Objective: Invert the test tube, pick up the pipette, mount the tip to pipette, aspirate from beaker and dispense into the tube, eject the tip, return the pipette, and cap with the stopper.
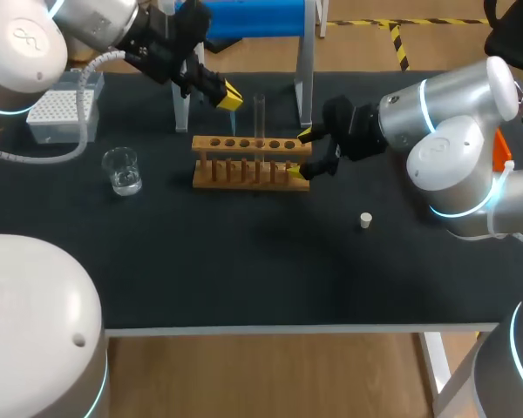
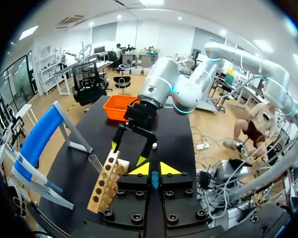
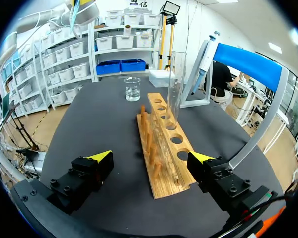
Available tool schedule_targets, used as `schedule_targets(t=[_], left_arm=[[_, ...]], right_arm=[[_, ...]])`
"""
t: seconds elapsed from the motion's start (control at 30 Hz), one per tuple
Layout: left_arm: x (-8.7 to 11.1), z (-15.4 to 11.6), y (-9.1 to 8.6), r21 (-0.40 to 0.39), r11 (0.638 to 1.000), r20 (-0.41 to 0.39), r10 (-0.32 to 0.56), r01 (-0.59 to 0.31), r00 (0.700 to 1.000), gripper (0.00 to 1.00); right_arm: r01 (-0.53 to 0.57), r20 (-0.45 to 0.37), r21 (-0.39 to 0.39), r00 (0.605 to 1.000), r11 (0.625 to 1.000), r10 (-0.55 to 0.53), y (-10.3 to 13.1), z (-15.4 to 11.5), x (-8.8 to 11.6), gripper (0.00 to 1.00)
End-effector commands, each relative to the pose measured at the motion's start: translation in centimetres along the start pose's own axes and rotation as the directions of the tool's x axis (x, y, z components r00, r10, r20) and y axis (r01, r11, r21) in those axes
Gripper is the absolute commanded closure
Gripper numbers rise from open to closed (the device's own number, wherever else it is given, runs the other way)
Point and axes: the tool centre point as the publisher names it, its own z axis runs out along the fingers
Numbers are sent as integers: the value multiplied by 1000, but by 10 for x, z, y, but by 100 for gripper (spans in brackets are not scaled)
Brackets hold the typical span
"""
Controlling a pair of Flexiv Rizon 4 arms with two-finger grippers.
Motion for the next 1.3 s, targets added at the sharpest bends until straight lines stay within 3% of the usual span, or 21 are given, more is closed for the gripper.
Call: schedule_targets(t=[0.03, 0.3, 0.73, 1.03, 1.3], left_arm=[[0, -1, -1, -5, 1000, -2, -1, 1, 1000, 100], [0, -1, -1, -5, 1000, -2, -1, 1, 1000, 100], [0, -1, -1, -5, 1000, -2, -1, 1, 1000, 100], [0, -1, -1, -5, 1000, -2, -1, 1, 1000, 100], [0, -1, -1, -5, 1000, -2, -1, 1, 1000, 100]], right_arm=[[0, -2, 2, 1000, 1000, 0, 0, -1, 0, 0], [3, -16, -96, 1000, 995, -4, 11, -46, 16, 0], [2, -112, -312, 993, 950, -38, 25, -107, 72, 0], [27, -157, -457, 981, 889, -110, 53, -124, 99, 0], [31, -190, -536, 969, 844, -157, 81, -120, 109, 0]])
